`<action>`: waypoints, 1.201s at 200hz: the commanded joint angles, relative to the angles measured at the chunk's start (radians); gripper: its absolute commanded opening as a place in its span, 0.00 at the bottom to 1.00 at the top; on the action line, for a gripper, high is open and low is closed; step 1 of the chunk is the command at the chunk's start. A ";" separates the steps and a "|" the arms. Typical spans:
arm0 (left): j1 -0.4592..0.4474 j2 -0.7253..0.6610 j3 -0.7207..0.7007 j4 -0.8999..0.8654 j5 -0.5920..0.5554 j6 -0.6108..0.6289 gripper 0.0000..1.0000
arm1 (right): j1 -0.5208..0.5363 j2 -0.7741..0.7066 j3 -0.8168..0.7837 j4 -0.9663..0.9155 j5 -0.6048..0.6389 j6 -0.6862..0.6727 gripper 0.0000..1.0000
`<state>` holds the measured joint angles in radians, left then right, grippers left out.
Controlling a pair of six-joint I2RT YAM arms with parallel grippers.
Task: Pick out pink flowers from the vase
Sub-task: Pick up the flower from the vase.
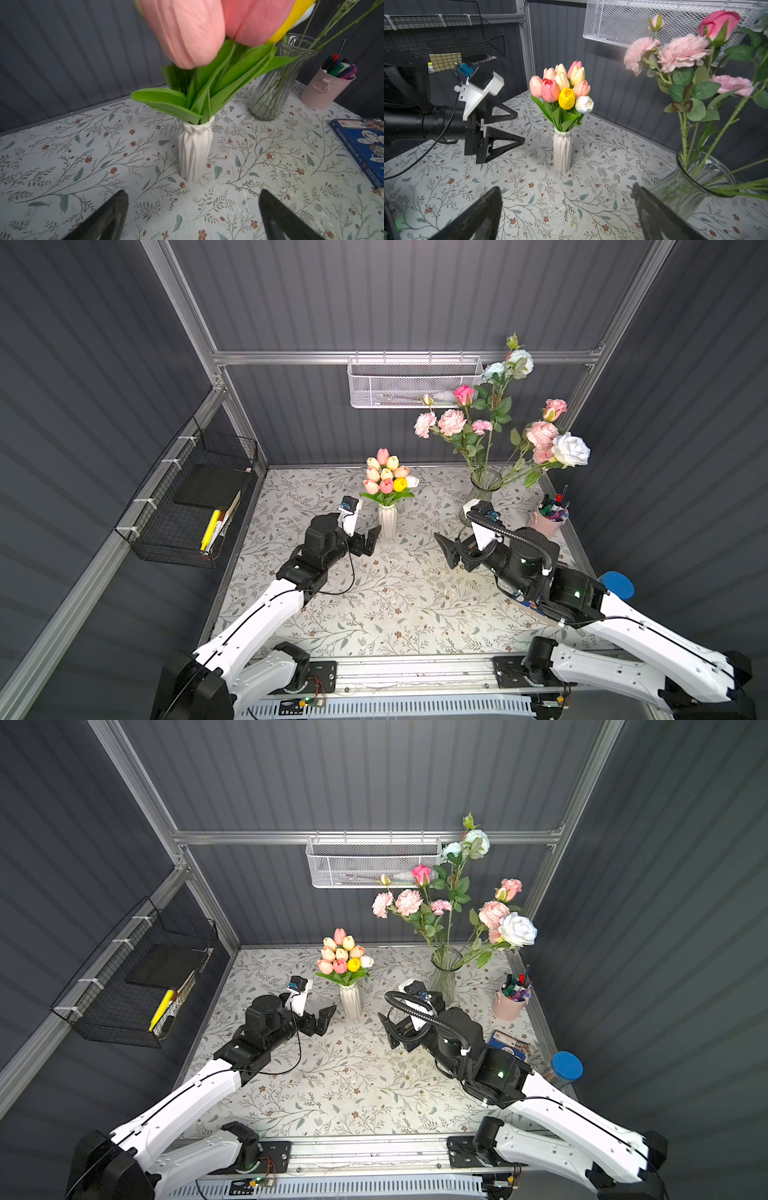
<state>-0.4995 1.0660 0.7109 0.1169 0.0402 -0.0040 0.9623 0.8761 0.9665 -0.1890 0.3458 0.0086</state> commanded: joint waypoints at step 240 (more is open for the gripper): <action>0.003 0.220 -0.191 0.607 0.002 0.082 0.89 | -0.194 0.332 -0.032 0.543 -0.576 -0.193 0.72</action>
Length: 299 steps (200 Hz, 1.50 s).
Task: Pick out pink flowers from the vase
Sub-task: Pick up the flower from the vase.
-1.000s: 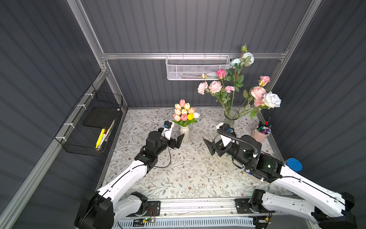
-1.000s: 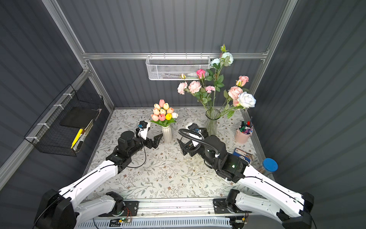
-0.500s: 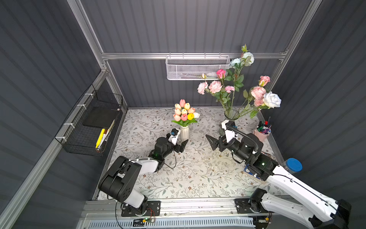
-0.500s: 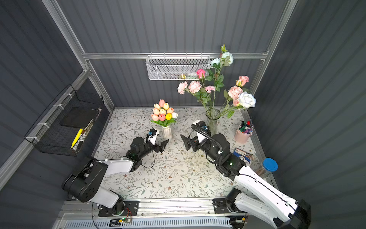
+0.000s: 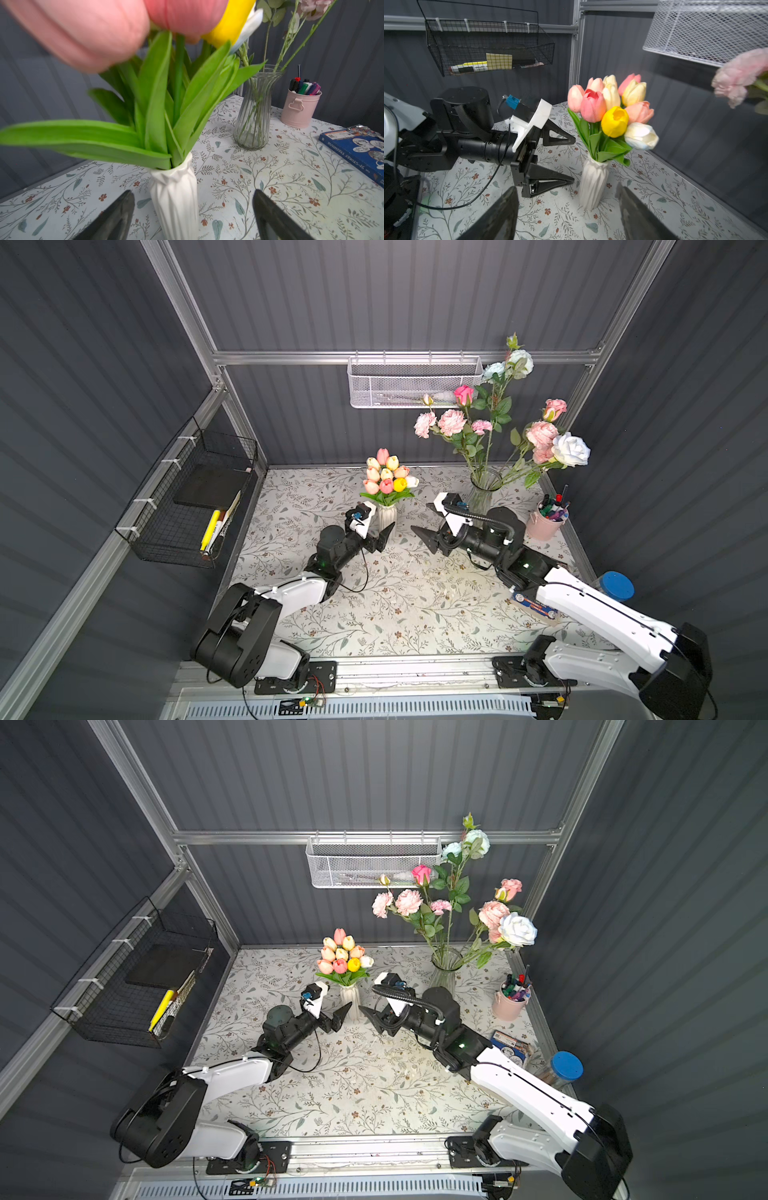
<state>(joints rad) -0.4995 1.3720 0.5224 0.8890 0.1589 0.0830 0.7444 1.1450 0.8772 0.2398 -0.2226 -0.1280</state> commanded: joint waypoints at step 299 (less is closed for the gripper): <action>-0.131 -0.508 -0.075 -0.519 -0.413 0.164 0.92 | 0.101 0.577 0.219 0.597 0.393 -0.007 0.20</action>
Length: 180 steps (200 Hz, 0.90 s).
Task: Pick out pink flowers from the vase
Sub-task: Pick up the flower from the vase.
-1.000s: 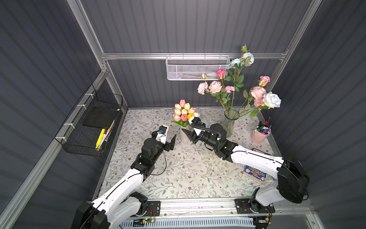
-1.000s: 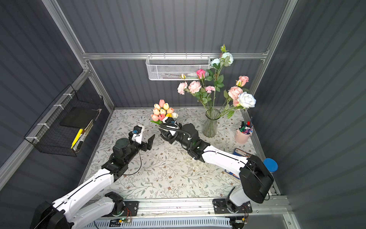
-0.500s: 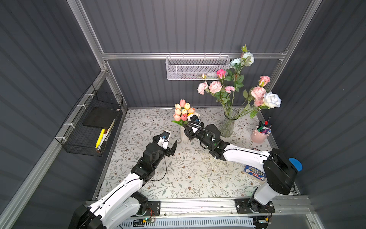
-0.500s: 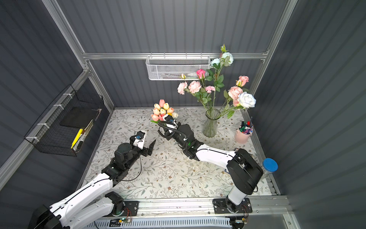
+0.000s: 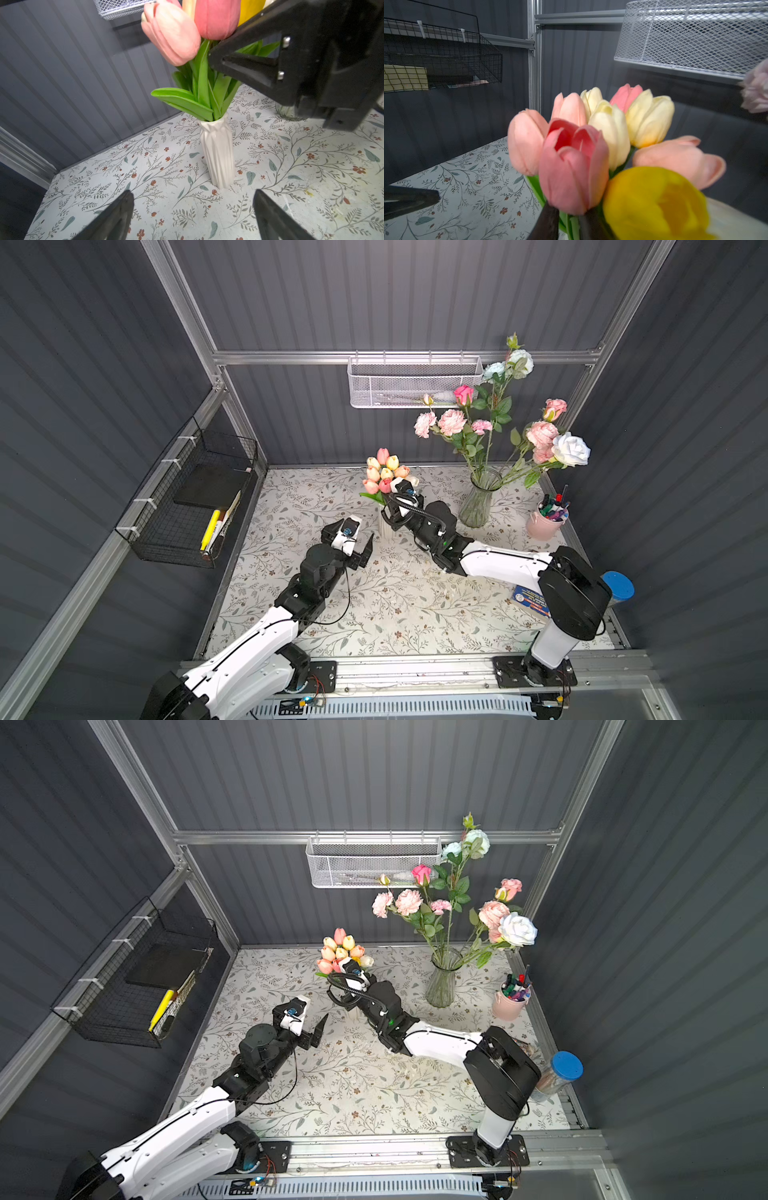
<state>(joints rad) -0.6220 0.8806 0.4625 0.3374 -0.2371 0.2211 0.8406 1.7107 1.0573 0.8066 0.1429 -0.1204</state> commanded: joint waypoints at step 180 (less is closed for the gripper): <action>-0.031 -0.020 -0.031 0.071 -0.035 0.075 0.92 | 0.043 -0.051 0.041 0.062 0.072 -0.084 0.00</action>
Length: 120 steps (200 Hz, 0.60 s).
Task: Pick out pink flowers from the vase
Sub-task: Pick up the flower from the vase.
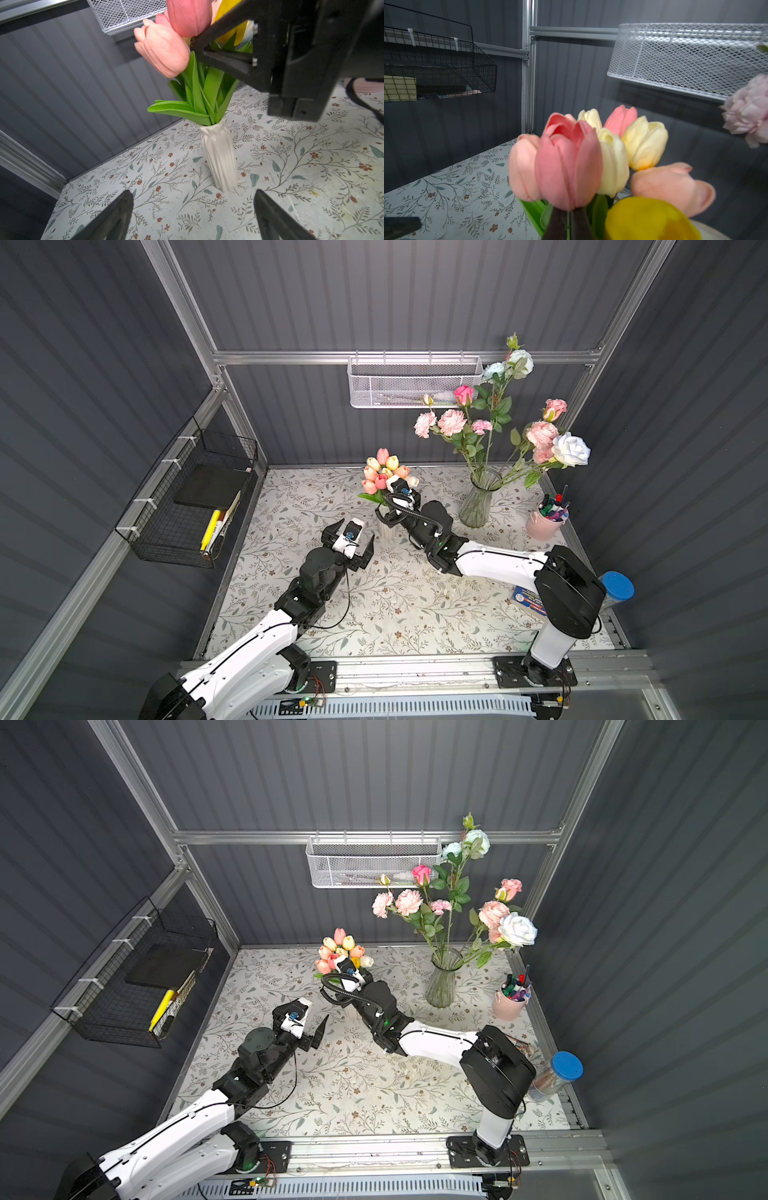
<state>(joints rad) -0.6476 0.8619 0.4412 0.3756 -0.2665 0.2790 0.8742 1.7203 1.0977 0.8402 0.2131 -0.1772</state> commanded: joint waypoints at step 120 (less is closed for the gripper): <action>-0.006 0.028 -0.013 0.046 -0.002 0.031 0.92 | 0.041 -0.162 0.101 -0.089 -0.020 -0.125 0.00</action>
<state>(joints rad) -0.6476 0.8822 0.4362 0.3988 -0.2661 0.2897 0.8989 1.6028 1.1431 0.7807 0.2020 -0.2527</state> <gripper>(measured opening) 0.921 0.049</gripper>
